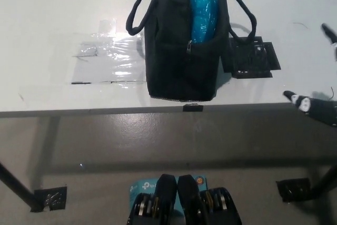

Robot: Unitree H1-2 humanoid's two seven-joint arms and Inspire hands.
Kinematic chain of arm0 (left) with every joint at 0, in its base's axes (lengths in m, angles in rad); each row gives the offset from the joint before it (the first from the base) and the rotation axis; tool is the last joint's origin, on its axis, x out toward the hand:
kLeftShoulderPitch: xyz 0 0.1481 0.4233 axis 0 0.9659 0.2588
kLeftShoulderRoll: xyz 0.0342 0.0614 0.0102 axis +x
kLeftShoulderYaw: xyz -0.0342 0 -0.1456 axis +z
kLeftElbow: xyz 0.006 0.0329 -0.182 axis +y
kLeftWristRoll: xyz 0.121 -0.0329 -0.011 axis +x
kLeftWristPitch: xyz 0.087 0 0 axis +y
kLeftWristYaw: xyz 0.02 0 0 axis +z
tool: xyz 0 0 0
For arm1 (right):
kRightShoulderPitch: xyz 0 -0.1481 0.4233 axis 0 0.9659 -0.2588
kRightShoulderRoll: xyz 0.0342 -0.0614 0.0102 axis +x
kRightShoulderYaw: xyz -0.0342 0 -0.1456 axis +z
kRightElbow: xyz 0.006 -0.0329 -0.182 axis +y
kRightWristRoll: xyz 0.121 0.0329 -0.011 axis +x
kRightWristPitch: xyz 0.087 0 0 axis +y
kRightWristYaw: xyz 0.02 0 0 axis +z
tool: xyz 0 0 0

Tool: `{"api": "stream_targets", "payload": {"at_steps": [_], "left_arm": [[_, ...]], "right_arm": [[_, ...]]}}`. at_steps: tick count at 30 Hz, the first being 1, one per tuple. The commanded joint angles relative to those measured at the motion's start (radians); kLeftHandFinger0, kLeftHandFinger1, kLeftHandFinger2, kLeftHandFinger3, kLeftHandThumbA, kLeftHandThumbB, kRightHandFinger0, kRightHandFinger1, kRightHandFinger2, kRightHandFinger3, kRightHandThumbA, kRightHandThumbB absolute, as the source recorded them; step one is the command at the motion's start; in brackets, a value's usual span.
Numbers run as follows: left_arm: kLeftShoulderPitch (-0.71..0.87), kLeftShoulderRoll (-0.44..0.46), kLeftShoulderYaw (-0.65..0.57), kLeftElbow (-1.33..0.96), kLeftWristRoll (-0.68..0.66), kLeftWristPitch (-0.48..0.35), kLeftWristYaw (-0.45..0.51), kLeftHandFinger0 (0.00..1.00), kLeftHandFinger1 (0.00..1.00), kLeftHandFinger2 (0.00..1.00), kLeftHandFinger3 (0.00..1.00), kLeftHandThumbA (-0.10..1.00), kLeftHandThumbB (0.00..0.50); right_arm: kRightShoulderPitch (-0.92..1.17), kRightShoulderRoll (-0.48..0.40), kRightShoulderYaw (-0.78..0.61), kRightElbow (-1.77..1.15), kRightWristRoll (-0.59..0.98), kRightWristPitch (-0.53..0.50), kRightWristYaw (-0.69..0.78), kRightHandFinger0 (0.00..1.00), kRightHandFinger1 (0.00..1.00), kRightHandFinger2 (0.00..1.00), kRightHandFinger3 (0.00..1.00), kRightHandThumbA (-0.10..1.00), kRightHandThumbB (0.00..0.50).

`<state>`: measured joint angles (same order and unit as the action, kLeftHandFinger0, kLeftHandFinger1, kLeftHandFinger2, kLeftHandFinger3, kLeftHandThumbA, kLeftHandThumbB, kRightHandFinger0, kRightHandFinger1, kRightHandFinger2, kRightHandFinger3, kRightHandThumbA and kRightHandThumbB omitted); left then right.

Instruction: The robot uses its right hand to pick up a stack of plates kept in the middle of the desk and put it inside a bag kept next to it

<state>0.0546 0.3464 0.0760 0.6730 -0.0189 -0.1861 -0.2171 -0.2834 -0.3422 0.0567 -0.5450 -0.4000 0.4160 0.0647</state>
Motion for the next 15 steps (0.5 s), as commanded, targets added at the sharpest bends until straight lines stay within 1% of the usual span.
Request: {"api": "stream_targets", "payload": {"at_steps": [1, 2, 4, 5, 6, 8, 9, 10, 11, 12, 13, 15], "left_arm": [[0.032, 0.057, 0.032, -0.057, -0.023, 0.008, -0.005, 0.01, 0.05, 0.21, 0.24, -0.10, 0.500], [0.034, 0.059, 0.031, -0.066, -0.019, 0.017, -0.001, 0.02, 0.05, 0.20, 0.24, -0.10, 0.500], [0.024, 0.061, 0.031, -0.069, -0.019, 0.024, -0.003, 0.01, 0.06, 0.21, 0.25, -0.10, 0.500], [0.021, 0.062, 0.031, -0.059, -0.020, 0.010, -0.004, 0.00, 0.05, 0.22, 0.24, -0.10, 0.500], [0.018, 0.064, 0.031, -0.071, -0.013, 0.025, 0.004, 0.00, 0.05, 0.23, 0.24, -0.10, 0.500], [0.011, 0.064, 0.033, -0.068, -0.019, 0.025, 0.003, 0.00, 0.05, 0.23, 0.23, -0.10, 0.500], [0.006, 0.064, 0.036, -0.065, -0.024, 0.017, 0.002, 0.00, 0.03, 0.22, 0.22, -0.10, 0.500], [0.002, 0.065, 0.035, -0.056, -0.025, 0.004, -0.001, 0.00, 0.03, 0.22, 0.22, -0.10, 0.500], [0.001, 0.066, 0.035, -0.062, -0.025, 0.007, -0.002, 0.00, 0.05, 0.24, 0.23, -0.10, 0.500], [-0.004, 0.069, 0.035, -0.063, -0.024, 0.006, -0.002, 0.00, 0.05, 0.24, 0.23, -0.10, 0.500], [-0.004, 0.069, 0.035, -0.063, -0.024, 0.006, -0.002, 0.00, 0.05, 0.24, 0.23, -0.10, 0.500], [-0.012, 0.069, 0.035, -0.063, -0.028, 0.002, -0.009, 0.00, 0.03, 0.21, 0.22, -0.10, 0.500]], "right_arm": [[0.147, -0.066, -0.077, -0.384, 0.177, -0.094, 0.050, 1.00, 1.00, 1.00, 1.00, 0.98, 0.211], [0.265, -0.017, -0.050, -0.335, 0.187, -0.153, 0.019, 1.00, 1.00, 1.00, 1.00, 1.00, 0.220], [0.333, 0.003, -0.028, -0.287, 0.158, -0.217, -0.005, 1.00, 1.00, 1.00, 1.00, 1.00, 0.194], [0.388, 0.030, -0.019, -0.247, 0.173, -0.249, -0.020, 1.00, 1.00, 1.00, 1.00, 1.00, 0.202], [0.467, 0.070, 0.012, -0.149, 0.177, -0.344, -0.052, 1.00, 1.00, 1.00, 1.00, 1.00, 0.186], [0.500, 0.087, 0.019, -0.093, 0.177, -0.392, -0.057, 1.00, 1.00, 1.00, 1.00, 1.00, 0.194], [0.524, 0.104, 0.026, -0.039, 0.182, -0.437, -0.066, 1.00, 1.00, 1.00, 1.00, 1.00, 0.187], [0.536, 0.113, 0.031, -0.003, 0.184, -0.462, -0.070, 1.00, 1.00, 1.00, 1.00, 1.00, 0.181], [0.562, 0.136, 0.040, 0.100, 0.205, -0.528, -0.074, 1.00, 1.00, 1.00, 1.00, 1.00, 0.177], [0.562, 0.144, 0.039, 0.144, 0.213, -0.561, -0.074, 1.00, 1.00, 1.00, 1.00, 1.00, 0.183], [0.561, 0.146, 0.036, 0.147, 0.212, -0.566, -0.072, 1.00, 1.00, 1.00, 1.00, 1.00, 0.182], [0.561, 0.156, 0.028, 0.214, 0.215, -0.616, -0.078, 1.00, 1.00, 1.00, 1.00, 0.98, 0.177]]}}
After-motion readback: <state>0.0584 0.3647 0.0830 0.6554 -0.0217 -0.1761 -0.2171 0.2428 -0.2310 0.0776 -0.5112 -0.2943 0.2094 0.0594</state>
